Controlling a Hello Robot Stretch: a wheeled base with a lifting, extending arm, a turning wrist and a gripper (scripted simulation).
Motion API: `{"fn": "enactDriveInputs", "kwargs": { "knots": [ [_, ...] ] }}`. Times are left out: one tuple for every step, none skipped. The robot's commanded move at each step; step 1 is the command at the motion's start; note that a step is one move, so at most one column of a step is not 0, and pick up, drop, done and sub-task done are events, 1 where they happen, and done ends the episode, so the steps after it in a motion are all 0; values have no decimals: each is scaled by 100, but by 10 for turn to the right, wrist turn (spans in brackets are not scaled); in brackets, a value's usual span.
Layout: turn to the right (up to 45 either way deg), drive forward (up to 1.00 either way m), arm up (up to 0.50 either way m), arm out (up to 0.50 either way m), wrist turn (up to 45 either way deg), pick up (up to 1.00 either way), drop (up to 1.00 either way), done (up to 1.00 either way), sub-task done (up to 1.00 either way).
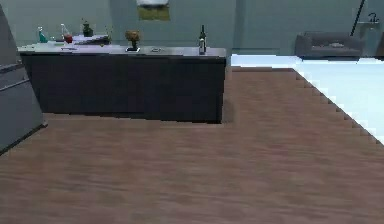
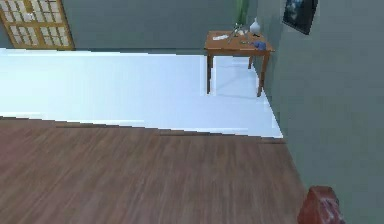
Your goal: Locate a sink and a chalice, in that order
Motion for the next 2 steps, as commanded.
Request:
{"fn": "enactDriveInputs", "kwargs": {
  "knots": [
    [0,100,0,0,0,0,0,0,0],
    [0,100,0,0,0,0,0,0,0]
  ]
}}
